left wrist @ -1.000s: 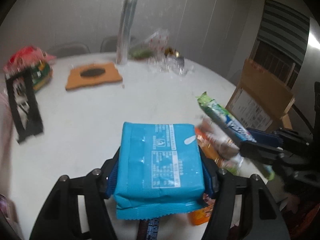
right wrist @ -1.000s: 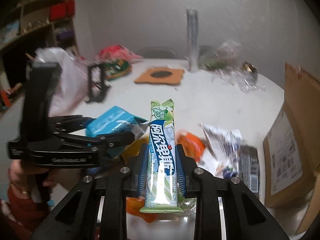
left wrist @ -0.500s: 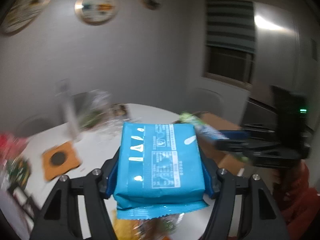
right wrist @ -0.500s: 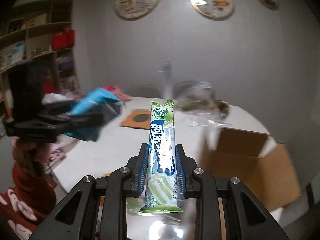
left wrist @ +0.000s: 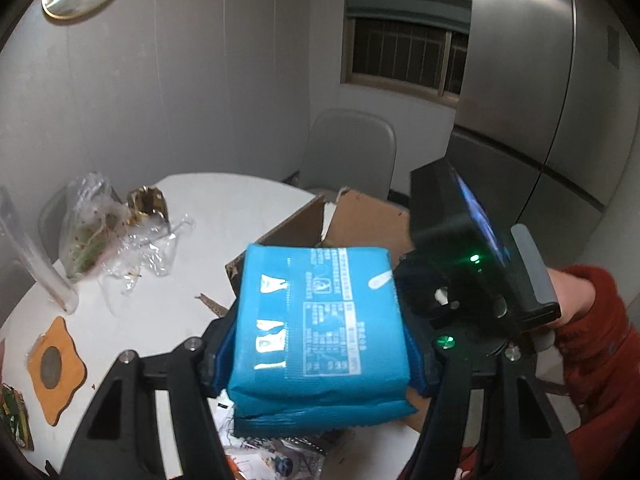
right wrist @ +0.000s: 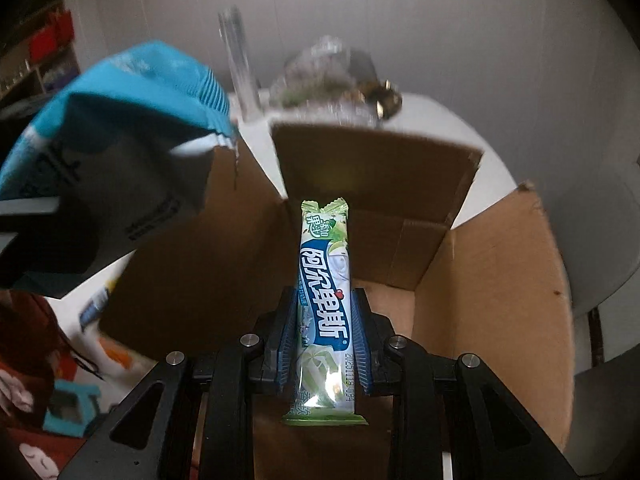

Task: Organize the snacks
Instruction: 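Carry the yogurt stick and biscuit pack over the cardboard box with both tools, then release the yogurt stick and biscuit pack into the box from both tools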

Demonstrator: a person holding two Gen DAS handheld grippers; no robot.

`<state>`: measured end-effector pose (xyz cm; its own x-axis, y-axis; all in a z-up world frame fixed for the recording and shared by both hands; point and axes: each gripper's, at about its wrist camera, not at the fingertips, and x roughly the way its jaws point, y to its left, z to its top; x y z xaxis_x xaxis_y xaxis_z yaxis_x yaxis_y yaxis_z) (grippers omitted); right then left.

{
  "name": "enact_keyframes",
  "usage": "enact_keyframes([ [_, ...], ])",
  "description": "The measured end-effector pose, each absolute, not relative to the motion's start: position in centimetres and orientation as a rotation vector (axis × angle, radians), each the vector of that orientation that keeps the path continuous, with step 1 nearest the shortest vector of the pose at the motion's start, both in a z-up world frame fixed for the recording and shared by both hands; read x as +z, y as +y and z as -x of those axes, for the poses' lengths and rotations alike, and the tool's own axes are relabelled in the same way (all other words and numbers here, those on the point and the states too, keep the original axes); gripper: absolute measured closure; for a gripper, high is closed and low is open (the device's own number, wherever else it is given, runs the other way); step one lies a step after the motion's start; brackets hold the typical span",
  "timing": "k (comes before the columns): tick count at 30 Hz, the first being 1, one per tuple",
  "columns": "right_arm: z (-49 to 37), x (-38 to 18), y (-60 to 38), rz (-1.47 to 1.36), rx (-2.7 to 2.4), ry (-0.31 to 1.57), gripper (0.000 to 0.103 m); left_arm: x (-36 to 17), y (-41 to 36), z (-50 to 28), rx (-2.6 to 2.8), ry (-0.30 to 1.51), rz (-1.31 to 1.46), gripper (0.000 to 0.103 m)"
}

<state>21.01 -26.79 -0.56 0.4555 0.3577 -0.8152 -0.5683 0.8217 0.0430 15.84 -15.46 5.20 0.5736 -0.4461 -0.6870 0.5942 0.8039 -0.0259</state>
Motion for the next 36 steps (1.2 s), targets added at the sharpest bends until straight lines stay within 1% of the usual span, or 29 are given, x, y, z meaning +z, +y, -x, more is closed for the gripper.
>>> enact_keyframes([
  [6,-22.9,-2.6,-26.2,0.283,0.581,1.046,0.081,4.0,-15.9,-17.2,-0.625,0.769,-0.250,0.040],
  [21,-23.5,-3.5,-25.8,0.282,0.542,1.097,0.079,3.6,-15.0,-17.4,-0.582,0.779,-0.279,0.040],
  [28,-21.6,-1.3,-27.1,0.246,0.552,1.041,0.079,3.7,-15.5,-17.3,-0.586,0.785,-0.293,0.040],
  [32,-19.4,0.8,-28.6,0.234,0.560,0.968,0.079,3.6,-17.0,-17.9,-0.604,0.802,-0.315,0.040],
  [36,-17.8,1.5,-30.0,0.234,0.554,0.924,0.079,3.0,-19.4,-19.0,-0.617,0.836,-0.345,0.040],
])
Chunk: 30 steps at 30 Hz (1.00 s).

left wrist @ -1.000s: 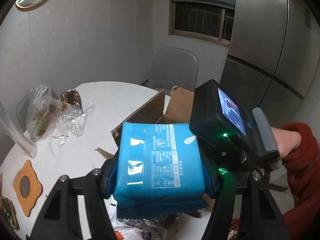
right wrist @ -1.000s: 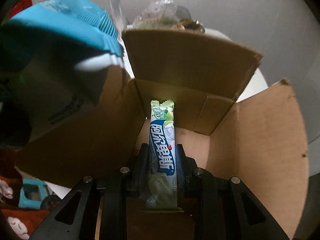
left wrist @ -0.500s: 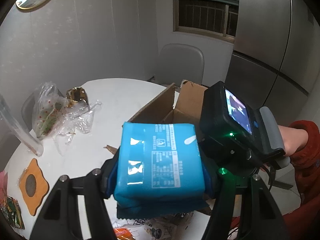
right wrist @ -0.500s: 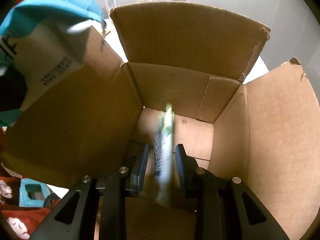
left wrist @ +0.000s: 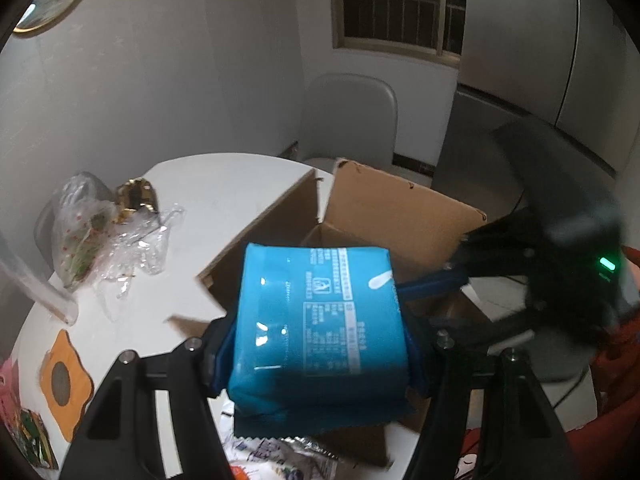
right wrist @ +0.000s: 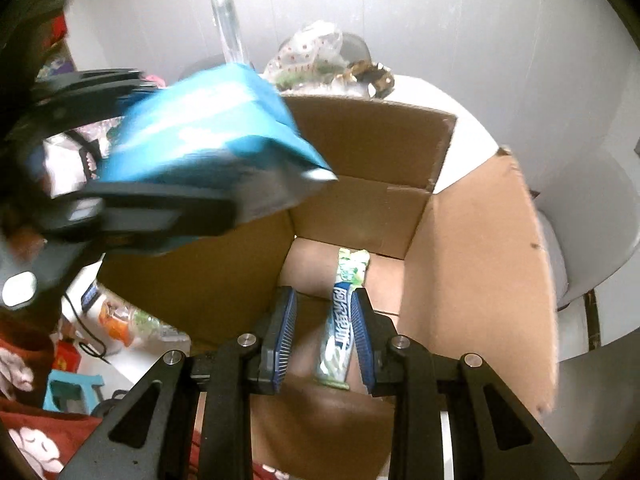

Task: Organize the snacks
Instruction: 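Release the yogurt stick and biscuit pack into the box from both tools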

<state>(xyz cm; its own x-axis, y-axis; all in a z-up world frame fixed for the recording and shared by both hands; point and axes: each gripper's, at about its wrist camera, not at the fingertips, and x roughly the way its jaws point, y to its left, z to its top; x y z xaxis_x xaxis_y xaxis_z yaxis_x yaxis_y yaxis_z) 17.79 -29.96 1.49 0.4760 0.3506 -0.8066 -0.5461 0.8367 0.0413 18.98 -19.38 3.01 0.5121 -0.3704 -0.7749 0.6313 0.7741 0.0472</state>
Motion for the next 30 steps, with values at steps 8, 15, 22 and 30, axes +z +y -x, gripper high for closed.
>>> enact_keyframes([
  [8,-17.0,0.7,-30.9,0.241,0.574,0.884,0.079,-0.3,-23.9,-22.3,-0.626,1.006,-0.448,0.040],
  [15,-17.8,-0.8,-30.8,0.243,0.631,0.899,0.079,-2.7,-26.5,-23.7,-0.575,1.166,-0.594,0.040],
  [22,-18.2,-1.5,-29.7,0.268,0.669,0.925,0.079,-3.9,-26.4,-23.7,-0.568,1.255,-0.604,0.040],
  [30,-18.7,-2.0,-29.4,0.237,0.724,0.965,0.079,-4.7,-25.4,-24.2,-0.562,1.310,-0.590,0.040],
])
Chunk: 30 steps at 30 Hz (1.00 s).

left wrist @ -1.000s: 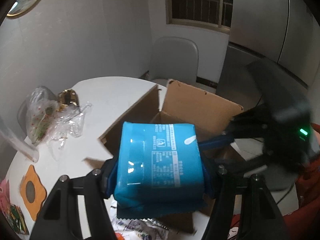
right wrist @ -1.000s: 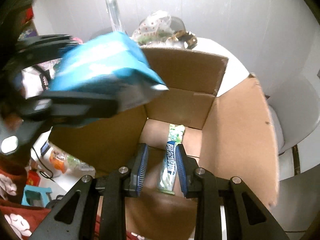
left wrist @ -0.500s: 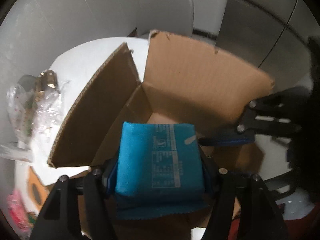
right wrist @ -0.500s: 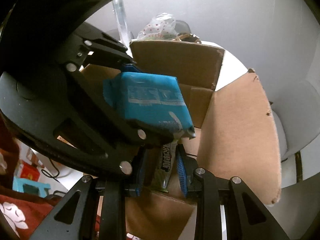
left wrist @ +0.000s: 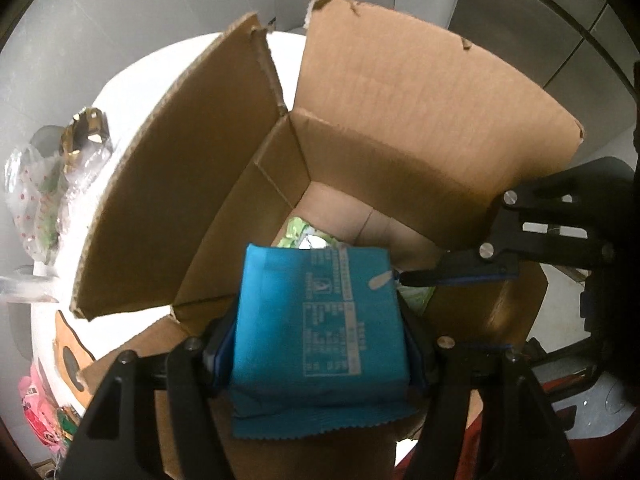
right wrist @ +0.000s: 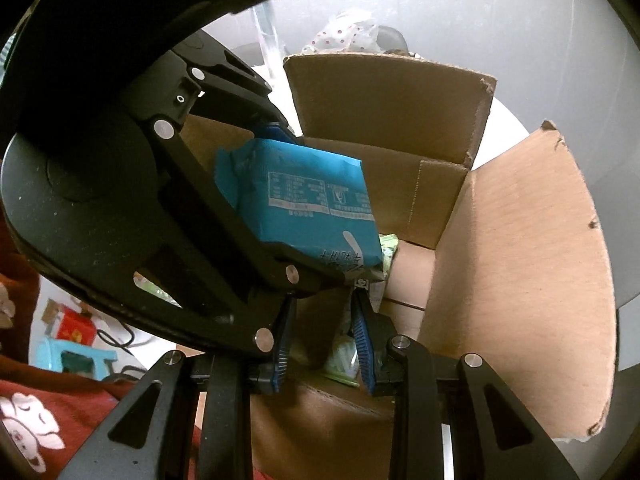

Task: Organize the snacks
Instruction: 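Release the yogurt stick and biscuit pack into the box from both tools, then move both tools back over the remaining snack pile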

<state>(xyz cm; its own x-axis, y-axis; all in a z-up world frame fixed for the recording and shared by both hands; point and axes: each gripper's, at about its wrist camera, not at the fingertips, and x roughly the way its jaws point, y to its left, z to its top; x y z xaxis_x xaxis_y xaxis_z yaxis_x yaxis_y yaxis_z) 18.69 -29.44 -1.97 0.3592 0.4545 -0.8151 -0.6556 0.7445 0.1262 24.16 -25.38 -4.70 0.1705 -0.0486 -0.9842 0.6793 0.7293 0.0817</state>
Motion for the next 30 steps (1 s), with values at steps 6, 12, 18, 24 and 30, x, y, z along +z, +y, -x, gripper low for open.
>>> enact_keyframes([
  [6,-19.8,-2.3,-28.7,0.236,0.741,0.984,0.079,-4.6,-25.5,-24.5,-0.561,1.326,-0.583,0.040],
  [12,-20.1,-2.4,-27.9,0.232,0.757,0.993,0.079,-4.7,-25.4,-24.9,-0.561,1.350,-0.567,0.039],
  [18,-20.5,-2.9,-27.3,0.233,0.769,0.998,0.079,-4.7,-25.0,-25.1,-0.544,1.352,-0.563,0.038],
  [24,-20.8,-3.0,-27.4,0.228,0.775,1.002,0.079,-3.8,-24.8,-24.5,-0.546,1.337,-0.568,0.038],
  [30,-19.6,-1.5,-28.1,0.213,0.724,0.971,0.073,0.7,-23.0,-22.5,-0.550,1.215,-0.492,0.038],
])
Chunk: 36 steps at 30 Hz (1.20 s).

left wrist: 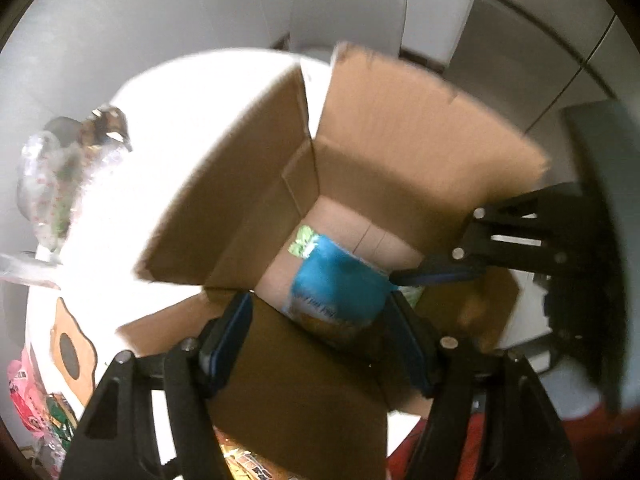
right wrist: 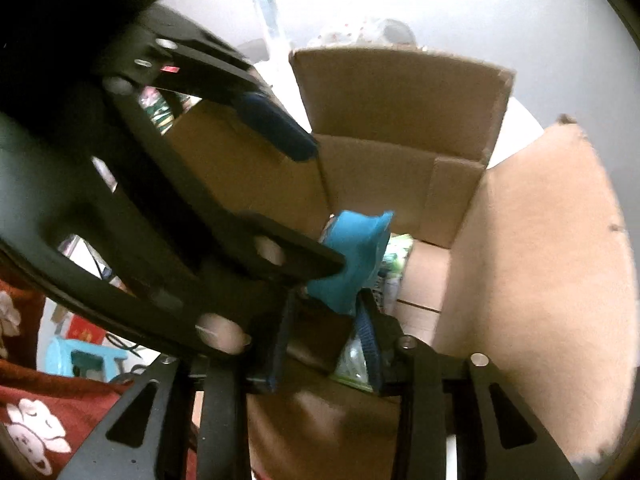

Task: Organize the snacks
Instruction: 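Move both tools back over the remaining snack pile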

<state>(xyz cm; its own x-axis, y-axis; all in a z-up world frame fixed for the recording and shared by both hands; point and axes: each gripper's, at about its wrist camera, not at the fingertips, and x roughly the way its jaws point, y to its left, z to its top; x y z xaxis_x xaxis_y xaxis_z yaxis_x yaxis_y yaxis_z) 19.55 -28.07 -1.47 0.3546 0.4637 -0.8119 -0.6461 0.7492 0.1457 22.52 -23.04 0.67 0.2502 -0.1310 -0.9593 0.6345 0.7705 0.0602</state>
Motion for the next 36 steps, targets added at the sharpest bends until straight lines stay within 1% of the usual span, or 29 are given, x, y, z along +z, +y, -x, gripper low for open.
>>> enact_keyframes([
  [4,-17.6,1.1,-28.2,0.219,0.669,0.907,0.073,5.7,-20.2,-18.6,-0.555,1.076,-0.410,0.034],
  [8,-14.0,4.9,-27.2,0.213,0.652,0.803,0.073,9.0,-16.1,-14.0,-0.510,0.947,-0.359,0.031],
  [9,-12.9,5.7,-26.6,0.216,0.655,0.774,0.073,9.4,-15.1,-13.1,-0.493,0.922,-0.348,0.030],
  [11,-10.8,6.7,-25.3,0.229,0.670,0.726,0.070,10.1,-12.5,-10.8,-0.448,0.850,-0.326,0.023],
  [14,-8.0,6.8,-22.4,0.248,0.719,0.688,0.067,10.2,-8.4,-7.5,-0.369,0.770,-0.279,0.021],
  [19,-5.1,4.0,-16.7,0.271,0.770,0.684,0.064,7.3,-1.8,-3.1,-0.262,0.678,-0.172,0.017],
  [22,-5.1,0.9,-13.6,0.262,0.776,0.706,0.053,4.6,1.3,-1.5,-0.175,0.636,-0.103,0.015],
  [25,-6.7,-2.7,-11.4,0.234,0.724,0.733,0.053,1.5,3.6,-0.8,-0.132,0.621,-0.041,0.015],
  [27,-7.5,-4.1,-11.2,0.247,0.649,0.723,0.050,-0.8,4.9,-0.9,-0.111,0.619,0.011,0.015],
  [29,-8.5,-5.8,-10.7,0.255,0.578,0.711,0.041,-2.8,5.8,-1.2,-0.097,0.629,0.039,0.015],
  [33,-10.7,-8.3,-10.5,0.267,0.496,0.723,0.038,-6.8,7.2,-2.7,-0.069,0.686,0.060,0.015],
  [35,-11.6,-9.0,-10.7,0.251,0.506,0.736,0.030,-8.2,7.6,-3.4,-0.083,0.709,0.071,0.015],
  [36,-12.0,-9.2,-10.9,0.231,0.510,0.748,0.029,-8.9,7.8,-3.7,-0.090,0.722,0.080,0.015],
])
